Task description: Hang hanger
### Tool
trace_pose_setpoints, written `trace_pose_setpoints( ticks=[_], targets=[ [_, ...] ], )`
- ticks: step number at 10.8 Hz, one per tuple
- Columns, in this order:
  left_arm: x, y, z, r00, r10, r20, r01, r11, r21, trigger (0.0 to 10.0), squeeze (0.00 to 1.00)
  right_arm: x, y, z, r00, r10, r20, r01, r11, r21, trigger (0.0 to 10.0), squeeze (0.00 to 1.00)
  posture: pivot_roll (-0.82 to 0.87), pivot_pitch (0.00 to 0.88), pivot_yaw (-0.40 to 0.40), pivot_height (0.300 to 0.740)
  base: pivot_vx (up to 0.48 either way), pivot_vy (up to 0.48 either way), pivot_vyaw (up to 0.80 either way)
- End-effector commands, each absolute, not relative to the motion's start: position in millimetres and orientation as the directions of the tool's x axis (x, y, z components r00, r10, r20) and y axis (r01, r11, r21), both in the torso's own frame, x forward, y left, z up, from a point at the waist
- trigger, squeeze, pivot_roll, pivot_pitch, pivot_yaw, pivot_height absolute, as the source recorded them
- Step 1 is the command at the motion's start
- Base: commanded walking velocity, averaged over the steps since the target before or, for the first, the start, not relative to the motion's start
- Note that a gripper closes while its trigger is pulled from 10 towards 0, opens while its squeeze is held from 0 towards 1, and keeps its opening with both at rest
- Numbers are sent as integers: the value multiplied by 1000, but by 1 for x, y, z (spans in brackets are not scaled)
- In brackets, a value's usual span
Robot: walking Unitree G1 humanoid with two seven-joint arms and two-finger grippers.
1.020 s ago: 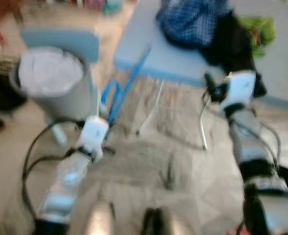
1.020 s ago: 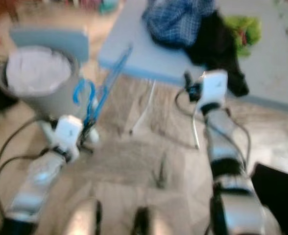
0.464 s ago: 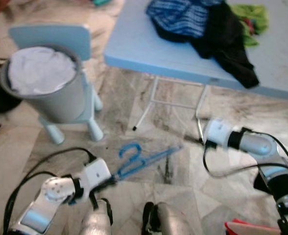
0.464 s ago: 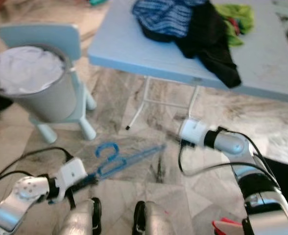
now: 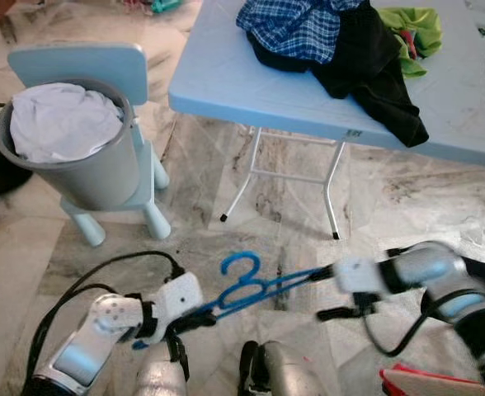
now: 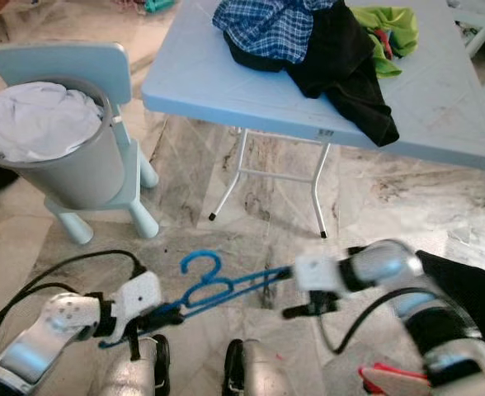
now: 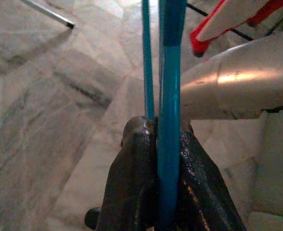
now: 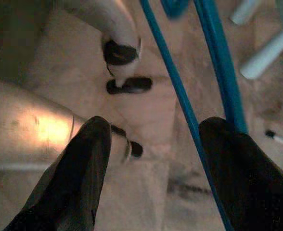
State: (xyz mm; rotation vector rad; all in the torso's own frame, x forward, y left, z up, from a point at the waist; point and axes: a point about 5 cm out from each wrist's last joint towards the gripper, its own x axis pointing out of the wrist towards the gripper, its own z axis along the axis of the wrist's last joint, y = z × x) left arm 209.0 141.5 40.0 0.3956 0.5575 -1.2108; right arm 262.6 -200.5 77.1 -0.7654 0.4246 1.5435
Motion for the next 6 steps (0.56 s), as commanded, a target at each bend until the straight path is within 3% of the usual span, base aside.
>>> trace_pose_setpoints(
  ticks=[1,3,5,6],
  targets=[
    [206,139,37,207,-768,-606,959,283,-31,10000,0,257,-198,75,-26,725,-688,-976,-166,-139,10000,0,93,152,-93,740,0,0,0],
    [207,134,36,197,-775,-600,960,276,-41,10000,0,256,-182,73,-16,754,-656,-971,-168,-169,10000,0,89,150,-92,740,0,0,0],
    [208,136,32,201,-761,-617,959,281,-35,10000,0,267,-209,81,18,657,-754,-976,-153,-156,10000,0,89,150,-92,740,0,0,0],
    [208,140,29,202,-748,-632,958,284,-31,10000,0,278,-233,86,106,543,-833,-972,-119,-201,10000,0,89,150,-92,740,0,0,0]
  ],
)
